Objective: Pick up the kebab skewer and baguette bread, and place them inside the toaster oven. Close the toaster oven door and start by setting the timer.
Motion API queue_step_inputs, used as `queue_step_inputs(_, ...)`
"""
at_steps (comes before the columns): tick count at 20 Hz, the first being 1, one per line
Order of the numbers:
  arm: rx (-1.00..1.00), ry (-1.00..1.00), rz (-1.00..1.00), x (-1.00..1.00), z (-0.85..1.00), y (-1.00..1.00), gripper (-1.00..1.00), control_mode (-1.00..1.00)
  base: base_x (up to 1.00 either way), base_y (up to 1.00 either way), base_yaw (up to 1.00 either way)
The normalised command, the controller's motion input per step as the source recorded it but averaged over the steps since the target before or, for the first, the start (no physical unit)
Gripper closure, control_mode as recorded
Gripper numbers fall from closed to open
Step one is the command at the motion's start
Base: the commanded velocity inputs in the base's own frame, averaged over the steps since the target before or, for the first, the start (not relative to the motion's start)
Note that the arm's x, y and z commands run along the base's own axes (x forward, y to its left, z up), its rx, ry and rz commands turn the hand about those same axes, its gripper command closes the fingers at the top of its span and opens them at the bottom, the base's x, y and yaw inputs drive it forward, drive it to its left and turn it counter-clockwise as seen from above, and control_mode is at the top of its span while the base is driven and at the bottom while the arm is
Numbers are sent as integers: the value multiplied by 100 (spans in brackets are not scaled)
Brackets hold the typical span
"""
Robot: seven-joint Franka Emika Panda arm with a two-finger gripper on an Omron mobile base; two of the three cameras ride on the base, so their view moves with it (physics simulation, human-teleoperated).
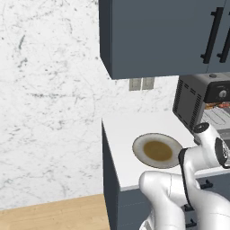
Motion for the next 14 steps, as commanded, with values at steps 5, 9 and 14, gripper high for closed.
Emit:
queue_step_inputs(5, -5, 3, 0, 33, -30, 0, -100, -100, 0, 0, 0)
queue_step_inputs(9, -2, 5, 0, 13, -32, -20, -100, -100, 0, 0, 0)
queue_step_inputs(14, 1, 0, 0, 0, -42, -34, -100, -100, 0, 0, 0)
